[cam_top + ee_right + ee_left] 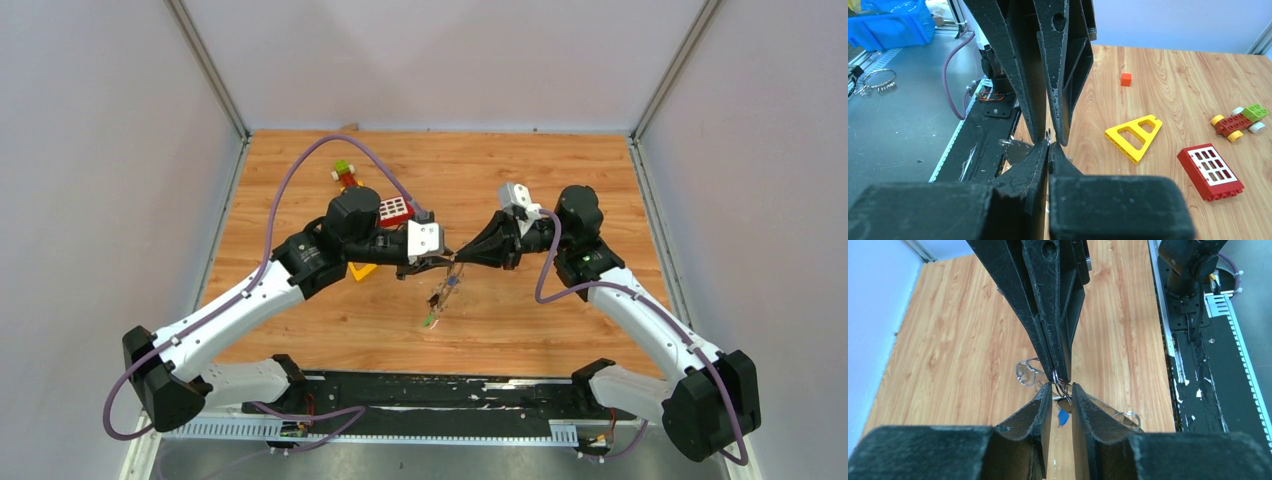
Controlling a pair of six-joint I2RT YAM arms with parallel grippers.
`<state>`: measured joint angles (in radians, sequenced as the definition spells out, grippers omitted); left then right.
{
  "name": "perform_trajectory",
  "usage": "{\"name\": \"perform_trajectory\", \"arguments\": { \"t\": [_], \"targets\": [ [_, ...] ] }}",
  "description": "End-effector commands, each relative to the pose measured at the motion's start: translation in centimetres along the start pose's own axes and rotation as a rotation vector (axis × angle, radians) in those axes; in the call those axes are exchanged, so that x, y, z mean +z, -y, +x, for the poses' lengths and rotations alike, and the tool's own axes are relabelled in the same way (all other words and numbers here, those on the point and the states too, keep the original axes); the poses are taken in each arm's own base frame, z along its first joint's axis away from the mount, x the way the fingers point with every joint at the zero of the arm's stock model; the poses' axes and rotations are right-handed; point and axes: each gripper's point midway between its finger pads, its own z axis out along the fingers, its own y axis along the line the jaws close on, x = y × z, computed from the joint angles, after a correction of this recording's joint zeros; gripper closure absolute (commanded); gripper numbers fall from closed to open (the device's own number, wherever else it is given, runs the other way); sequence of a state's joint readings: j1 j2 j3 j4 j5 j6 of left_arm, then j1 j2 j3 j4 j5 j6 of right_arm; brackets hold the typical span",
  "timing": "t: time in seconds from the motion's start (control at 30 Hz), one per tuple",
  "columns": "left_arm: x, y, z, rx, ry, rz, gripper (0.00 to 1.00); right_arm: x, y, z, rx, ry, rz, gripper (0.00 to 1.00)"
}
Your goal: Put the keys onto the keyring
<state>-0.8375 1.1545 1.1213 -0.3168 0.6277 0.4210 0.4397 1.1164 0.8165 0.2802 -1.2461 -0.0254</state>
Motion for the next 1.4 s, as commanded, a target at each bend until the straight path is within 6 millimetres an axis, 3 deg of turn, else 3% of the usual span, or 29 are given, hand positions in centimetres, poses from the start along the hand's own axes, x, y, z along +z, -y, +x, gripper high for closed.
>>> {"name": "perform_trajectory", "arguments": {
  "t": [0.0,0.4,0.53,0.83,1.13,1.37],
  "targets": [
    [0.0,-0.4,-1.8,0.013,0.045,0.001,0.74,0.0,-0.2,-1.8,-0.081,0.023,-0.003,1.0],
    [0.5,-0.3,-1.6,-0.001,0.048,0.015,0.89,0.0,0.0,-1.6,-0.074,0.02,-0.002,1.0],
    [0.6,-0.3,-1.7,-0.011,0.053,0.02,1.0,0.0,0.0,-1.6,-0.071,0.019,0.0,1.0],
    [0.5,-0.7,-1.3,-0.043,0.038,-0.016,1.0,-0.2,0.9,-1.3,-0.093,-0.01,0.062,0.99],
    [0.0,-0.5,-1.2,-0.056,0.05,-0.041,1.0,-0.2,1.3,-0.9,-0.088,-0.026,0.077,0.91],
    [-0.1,-0.5,-1.4,-0.063,0.066,-0.048,1.0,-0.3,1.3,-0.7,-0.096,-0.032,0.083,0.78]
  ]
}}
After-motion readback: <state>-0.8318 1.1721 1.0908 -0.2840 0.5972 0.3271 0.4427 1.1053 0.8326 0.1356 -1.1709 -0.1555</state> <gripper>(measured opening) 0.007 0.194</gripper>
